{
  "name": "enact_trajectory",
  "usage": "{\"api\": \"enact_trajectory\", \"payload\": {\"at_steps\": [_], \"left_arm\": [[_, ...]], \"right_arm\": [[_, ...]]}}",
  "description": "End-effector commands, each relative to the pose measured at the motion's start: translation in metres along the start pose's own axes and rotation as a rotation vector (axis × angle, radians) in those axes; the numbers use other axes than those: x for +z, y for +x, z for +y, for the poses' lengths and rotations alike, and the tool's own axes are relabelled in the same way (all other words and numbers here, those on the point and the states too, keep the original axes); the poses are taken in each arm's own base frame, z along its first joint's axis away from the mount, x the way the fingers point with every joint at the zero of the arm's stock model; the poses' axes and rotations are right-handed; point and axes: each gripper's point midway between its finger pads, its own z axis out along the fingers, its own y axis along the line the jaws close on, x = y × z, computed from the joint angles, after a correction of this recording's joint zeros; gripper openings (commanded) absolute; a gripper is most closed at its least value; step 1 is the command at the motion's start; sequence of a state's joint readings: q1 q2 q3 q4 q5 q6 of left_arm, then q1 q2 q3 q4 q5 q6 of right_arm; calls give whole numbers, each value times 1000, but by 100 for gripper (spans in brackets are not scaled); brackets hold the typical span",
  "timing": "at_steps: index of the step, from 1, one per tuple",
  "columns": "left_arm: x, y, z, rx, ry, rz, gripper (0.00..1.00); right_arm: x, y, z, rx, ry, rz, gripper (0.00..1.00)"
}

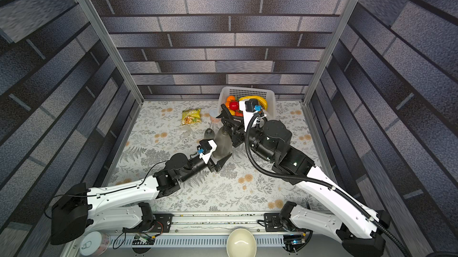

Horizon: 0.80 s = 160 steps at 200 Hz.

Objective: Attach spray nozzles to spray bottles
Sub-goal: Screw the spray nozzle on the spray bottle.

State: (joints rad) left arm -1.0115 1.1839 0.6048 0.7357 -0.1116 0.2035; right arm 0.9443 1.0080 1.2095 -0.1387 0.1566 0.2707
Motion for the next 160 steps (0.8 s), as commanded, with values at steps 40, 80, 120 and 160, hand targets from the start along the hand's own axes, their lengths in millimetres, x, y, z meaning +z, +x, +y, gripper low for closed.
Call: {"api": "enact_trajectory", "payload": {"at_steps": [40,80,120,160], "left_arm": [[-6,-128,48,91,-290,-363,67],[-12,-122,44,-7,-226,-301,67],[-20,-102,32,-136,-130,-170,66],[-29,-97,26,-243,-77,-87,66]], "right_arm": [[28,72,-18,-114,321,213,15],[28,71,-21,-210,347,172,16],[21,55,-5,-265,235,110,18],[13,45,17,-262,82,58,20]]}}
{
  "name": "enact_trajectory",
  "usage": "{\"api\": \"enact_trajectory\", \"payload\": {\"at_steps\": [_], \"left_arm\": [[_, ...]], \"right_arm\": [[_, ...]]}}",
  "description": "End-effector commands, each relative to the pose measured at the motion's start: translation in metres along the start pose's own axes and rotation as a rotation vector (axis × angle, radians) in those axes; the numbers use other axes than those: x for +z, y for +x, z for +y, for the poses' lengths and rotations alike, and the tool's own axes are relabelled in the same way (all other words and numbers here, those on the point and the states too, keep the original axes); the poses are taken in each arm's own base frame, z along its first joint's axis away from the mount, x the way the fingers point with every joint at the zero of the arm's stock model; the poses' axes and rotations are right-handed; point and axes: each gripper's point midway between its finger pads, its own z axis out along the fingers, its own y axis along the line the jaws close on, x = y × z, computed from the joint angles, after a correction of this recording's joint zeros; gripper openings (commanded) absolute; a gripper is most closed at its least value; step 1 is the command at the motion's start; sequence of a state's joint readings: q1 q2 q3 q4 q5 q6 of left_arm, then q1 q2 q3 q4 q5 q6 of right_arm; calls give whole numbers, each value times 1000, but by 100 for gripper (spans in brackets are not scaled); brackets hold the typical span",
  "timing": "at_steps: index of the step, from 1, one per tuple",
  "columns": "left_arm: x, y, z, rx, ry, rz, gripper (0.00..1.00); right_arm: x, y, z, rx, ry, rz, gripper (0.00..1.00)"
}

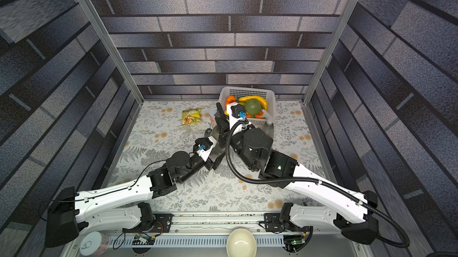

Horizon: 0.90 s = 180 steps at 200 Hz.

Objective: Attach spray nozzles to spray bottles
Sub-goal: Screw the spray nozzle on the spray bottle.

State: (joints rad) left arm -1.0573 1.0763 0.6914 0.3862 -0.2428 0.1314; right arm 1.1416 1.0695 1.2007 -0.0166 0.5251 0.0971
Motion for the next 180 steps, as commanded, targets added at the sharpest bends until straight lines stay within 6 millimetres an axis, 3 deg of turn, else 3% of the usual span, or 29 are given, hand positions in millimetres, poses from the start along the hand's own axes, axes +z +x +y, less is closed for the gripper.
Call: {"api": "enact_trajectory", "payload": {"at_steps": [1,31,68,91,129,180], "left_arm": [[-28,-96,17,-208,2,-243,66],[-32,-104,22,-214,-12,-243,66],[-33,-115,26,-208,-27,-243,66],[-30,-116,32,-216,-58,-233,66],[-17,-111,34,-195,-87,-207,66],[-9,-108,42,-185,-136,-185,66]], "right_arm": [[-3,44,12,-112,-89,129,20],[1,54,13,-89,-85,185,20],[5,73,-3,-118,21,248,19],[5,70,-16,-133,122,218,25],[9,58,-25,-190,281,197,24],[15,58,-36,-196,462,212,25]]}}
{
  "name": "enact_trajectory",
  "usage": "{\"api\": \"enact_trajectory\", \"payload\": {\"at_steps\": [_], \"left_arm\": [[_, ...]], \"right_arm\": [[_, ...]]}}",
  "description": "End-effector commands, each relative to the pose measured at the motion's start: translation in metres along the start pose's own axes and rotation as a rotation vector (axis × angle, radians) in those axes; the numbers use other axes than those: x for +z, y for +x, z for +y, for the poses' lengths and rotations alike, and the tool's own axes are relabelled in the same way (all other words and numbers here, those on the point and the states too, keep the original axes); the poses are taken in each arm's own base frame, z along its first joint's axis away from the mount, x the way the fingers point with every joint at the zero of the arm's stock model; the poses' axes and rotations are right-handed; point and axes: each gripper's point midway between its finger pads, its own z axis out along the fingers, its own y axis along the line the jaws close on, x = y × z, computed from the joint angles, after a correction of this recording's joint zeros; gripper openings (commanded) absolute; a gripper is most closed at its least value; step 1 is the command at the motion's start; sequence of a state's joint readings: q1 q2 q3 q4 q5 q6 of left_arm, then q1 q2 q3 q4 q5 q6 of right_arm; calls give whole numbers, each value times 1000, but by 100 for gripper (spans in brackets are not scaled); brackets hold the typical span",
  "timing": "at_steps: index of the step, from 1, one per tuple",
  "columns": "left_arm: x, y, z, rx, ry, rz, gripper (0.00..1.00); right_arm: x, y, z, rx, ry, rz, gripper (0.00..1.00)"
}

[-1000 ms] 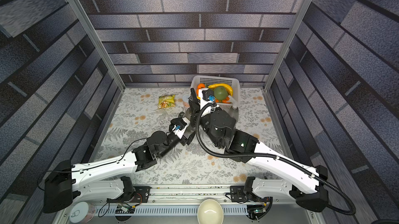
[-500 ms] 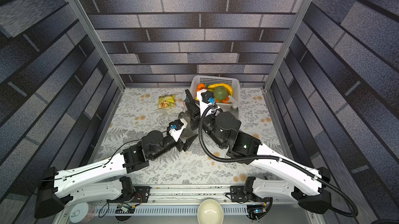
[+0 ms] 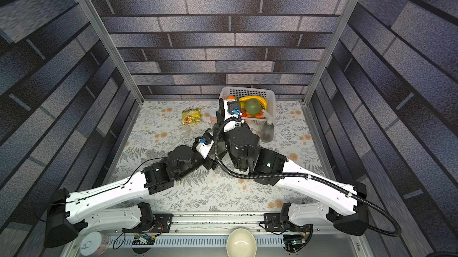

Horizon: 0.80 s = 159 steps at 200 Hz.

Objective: Attach spray nozzles to spray bottles
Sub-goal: Screw the spray nozzle on the spray bottle.

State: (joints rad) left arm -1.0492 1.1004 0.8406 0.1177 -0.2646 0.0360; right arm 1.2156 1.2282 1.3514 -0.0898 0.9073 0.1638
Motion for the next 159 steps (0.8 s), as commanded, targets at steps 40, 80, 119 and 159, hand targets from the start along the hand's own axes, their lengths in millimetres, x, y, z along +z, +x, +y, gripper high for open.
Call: {"api": "enact_trajectory", "payload": {"at_steps": [40,80,119,159], "left_arm": [[-21,-98,32,-103,-124,-307,66],[-16,-72,23,-52,-87,-256,66],[-14,-53,16,-37,-52,-224,66],[-12,-49,17,-38,-57,-216,67]], "right_arm": [[7,58,-7,-217,121,176,32],[-5,37,-2,-174,28,178,47],[-18,22,-2,-158,-42,178,53],[-26,12,0,-154,-89,184,57]]}}
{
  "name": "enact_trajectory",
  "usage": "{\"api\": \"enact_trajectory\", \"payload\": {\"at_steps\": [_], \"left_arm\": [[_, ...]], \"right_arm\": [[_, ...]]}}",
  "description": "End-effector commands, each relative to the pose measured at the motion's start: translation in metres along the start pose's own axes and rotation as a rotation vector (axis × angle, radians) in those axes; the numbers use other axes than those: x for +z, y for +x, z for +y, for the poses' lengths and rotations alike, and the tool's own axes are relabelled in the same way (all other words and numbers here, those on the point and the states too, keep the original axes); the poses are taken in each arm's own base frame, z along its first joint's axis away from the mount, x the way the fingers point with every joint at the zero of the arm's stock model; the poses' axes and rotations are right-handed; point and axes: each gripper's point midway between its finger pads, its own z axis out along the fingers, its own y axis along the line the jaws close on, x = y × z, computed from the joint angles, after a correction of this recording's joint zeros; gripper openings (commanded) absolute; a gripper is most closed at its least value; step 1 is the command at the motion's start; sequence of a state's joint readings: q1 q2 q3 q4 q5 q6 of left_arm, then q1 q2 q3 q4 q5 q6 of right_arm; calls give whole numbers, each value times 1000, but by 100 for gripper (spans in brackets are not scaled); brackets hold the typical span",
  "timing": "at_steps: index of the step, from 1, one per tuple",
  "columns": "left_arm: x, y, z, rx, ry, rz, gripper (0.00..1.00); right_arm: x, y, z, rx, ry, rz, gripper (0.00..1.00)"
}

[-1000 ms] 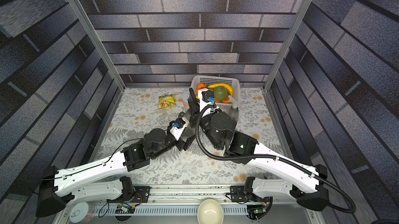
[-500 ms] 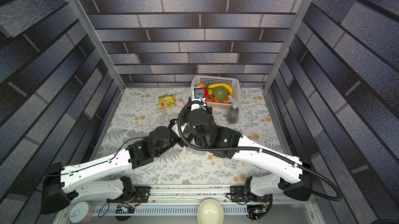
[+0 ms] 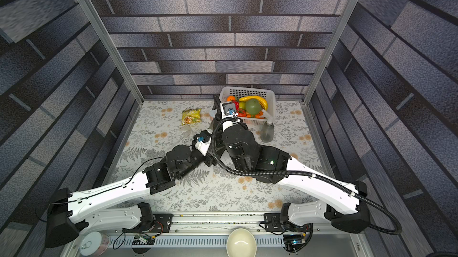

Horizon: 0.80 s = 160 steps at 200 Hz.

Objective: Attach spray nozzles to spray bottles
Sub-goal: Screw the spray nozzle on the spray bottle.

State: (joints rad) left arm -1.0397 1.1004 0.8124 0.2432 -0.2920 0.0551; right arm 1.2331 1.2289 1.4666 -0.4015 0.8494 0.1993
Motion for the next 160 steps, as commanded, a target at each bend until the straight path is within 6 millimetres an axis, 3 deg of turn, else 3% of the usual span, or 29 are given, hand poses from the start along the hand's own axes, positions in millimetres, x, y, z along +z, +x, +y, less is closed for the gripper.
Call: {"api": "enact_trajectory", "payload": {"at_steps": [1,90,139,160], "left_arm": [[-10,-35,9,-30,-17,-124,67],[-7,-35,16,-41,-25,-126,67],[-9,-29,7,-34,30,-122,67],[-12,-25,0,-32,68,-125,67]], "right_arm": [[-11,1,0,-44,-45,36,57],[-33,0,16,-50,-232,67,70],[-65,8,14,-93,-418,40,64],[-76,1,11,-44,-534,24,62]]}}
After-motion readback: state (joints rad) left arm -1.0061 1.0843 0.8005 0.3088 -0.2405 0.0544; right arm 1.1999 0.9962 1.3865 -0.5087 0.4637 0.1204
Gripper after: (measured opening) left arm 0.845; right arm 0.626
